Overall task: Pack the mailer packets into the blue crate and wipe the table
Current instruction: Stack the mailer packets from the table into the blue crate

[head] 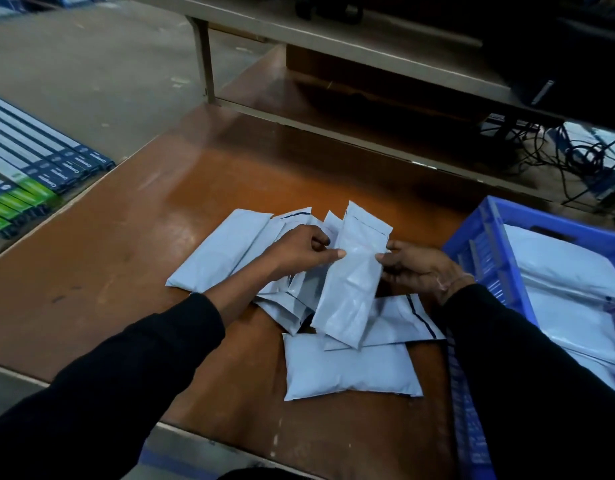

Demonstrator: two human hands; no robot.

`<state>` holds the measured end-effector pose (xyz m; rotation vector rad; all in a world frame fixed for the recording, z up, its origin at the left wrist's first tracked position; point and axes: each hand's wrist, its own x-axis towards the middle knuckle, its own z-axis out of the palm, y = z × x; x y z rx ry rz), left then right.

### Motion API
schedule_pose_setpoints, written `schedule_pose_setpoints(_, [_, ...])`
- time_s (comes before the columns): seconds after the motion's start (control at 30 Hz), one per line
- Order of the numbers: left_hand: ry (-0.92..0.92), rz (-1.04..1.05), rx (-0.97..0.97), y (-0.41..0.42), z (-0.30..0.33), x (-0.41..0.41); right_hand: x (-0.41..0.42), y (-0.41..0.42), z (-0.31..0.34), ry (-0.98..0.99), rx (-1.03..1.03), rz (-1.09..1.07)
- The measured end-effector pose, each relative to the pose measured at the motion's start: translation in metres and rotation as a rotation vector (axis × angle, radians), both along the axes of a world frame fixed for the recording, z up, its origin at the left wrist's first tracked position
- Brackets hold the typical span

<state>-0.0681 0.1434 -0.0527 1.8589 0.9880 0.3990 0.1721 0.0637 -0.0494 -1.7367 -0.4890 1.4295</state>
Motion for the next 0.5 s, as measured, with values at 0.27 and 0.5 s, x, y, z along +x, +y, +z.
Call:
schedule_pose_setpoints(0.27, [-0.191, 0.035, -0.196, 0.003, 0.013, -0.01, -0.026, 0.009, 0.003, -0.101, 0.087, -0.008])
schedule_pose_setpoints(0.5, [-0.187, 0.166, -0.307, 0.015, 0.009, -0.045, -0.057, 0.011, -0.02, -0.181, -0.108, -0.075])
